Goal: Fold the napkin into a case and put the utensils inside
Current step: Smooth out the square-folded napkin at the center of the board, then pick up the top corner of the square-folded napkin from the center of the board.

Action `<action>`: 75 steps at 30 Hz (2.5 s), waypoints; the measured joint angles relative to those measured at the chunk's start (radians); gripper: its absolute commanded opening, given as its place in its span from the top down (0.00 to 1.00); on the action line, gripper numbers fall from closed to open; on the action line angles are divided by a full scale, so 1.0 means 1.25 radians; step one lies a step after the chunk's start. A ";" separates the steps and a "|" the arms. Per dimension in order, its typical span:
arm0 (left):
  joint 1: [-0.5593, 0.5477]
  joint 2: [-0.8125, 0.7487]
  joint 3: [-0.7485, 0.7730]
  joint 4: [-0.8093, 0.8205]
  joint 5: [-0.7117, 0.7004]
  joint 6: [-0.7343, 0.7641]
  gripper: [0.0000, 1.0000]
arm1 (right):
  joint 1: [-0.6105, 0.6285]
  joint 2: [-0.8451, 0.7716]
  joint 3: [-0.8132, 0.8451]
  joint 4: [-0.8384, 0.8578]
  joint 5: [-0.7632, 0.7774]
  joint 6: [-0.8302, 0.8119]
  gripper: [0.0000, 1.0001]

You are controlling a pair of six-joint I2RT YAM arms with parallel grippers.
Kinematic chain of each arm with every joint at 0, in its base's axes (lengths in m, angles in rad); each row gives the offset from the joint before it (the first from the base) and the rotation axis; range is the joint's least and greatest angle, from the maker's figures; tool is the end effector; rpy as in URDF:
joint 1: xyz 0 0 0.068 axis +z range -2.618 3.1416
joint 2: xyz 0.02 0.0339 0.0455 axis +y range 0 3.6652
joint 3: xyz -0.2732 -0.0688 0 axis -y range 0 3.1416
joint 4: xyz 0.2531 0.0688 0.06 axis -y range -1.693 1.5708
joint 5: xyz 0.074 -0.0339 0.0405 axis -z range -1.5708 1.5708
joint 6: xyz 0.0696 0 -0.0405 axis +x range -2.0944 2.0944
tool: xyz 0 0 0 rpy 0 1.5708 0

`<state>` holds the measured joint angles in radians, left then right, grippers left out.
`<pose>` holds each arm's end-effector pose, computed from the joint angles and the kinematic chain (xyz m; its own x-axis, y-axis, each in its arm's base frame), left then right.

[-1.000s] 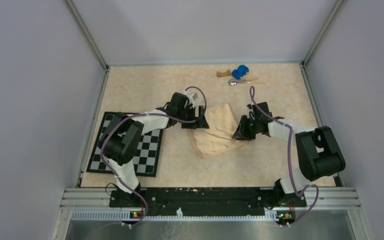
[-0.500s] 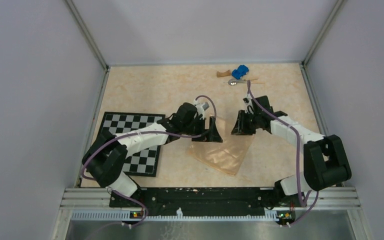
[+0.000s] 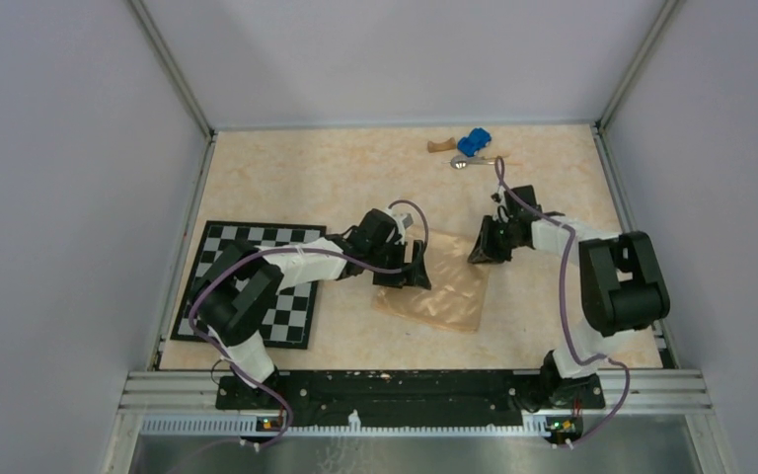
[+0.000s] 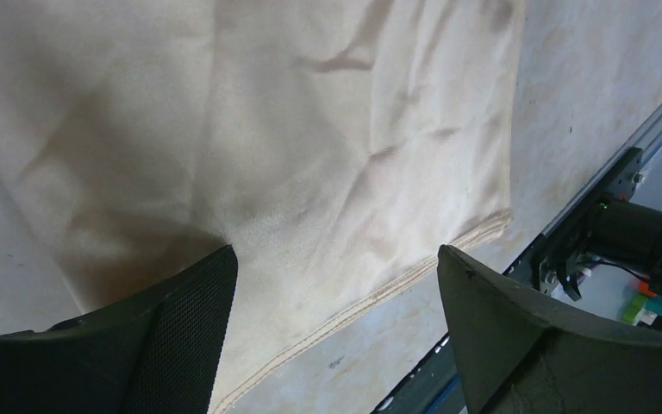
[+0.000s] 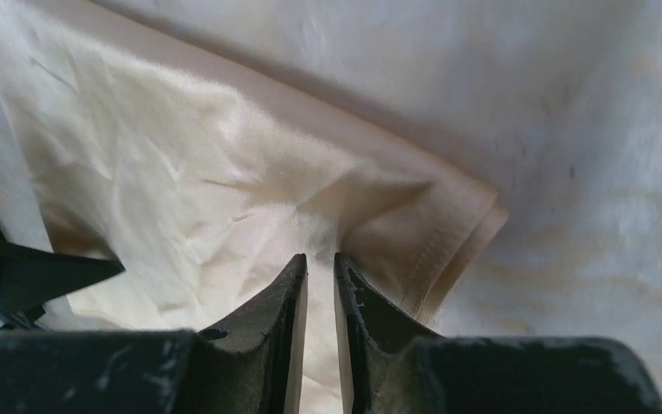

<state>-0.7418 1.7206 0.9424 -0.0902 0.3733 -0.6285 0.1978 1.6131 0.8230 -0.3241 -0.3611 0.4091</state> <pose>0.2577 -0.2706 0.1427 -0.9272 0.1071 -0.3589 0.3185 0.7297 -0.6050 0.3027 0.0857 0.1240 -0.9413 0.1909 -0.2784 0.0413 0.8837 0.4663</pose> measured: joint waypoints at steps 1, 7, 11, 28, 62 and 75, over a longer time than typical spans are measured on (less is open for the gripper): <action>0.001 0.002 -0.003 0.007 0.007 -0.001 0.10 | 0.000 0.024 0.024 0.009 -0.003 -0.002 0.79; -0.013 0.002 -0.016 0.047 0.023 -0.005 0.09 | 0.006 0.124 0.161 0.022 0.000 -0.031 0.59; -0.045 0.002 -0.039 0.097 0.062 -0.029 0.10 | 0.015 0.082 0.182 -0.046 0.020 -0.049 0.45; -0.071 -0.270 -0.054 -0.026 -0.056 0.021 0.06 | -0.136 -0.333 -0.218 -0.208 -0.080 0.095 0.71; -0.041 -0.339 -0.119 -0.090 -0.124 0.021 0.06 | -0.085 -0.283 -0.234 -0.158 -0.099 0.108 0.78; -0.034 -0.340 -0.128 -0.090 -0.128 0.021 0.06 | -0.080 -0.283 -0.234 -0.159 -0.095 0.109 0.98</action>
<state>-0.7845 1.2961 0.7818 -0.2028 0.2127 -0.6025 0.0982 1.2598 0.5304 -0.5232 -0.4801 0.5453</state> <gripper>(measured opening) 0.936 0.087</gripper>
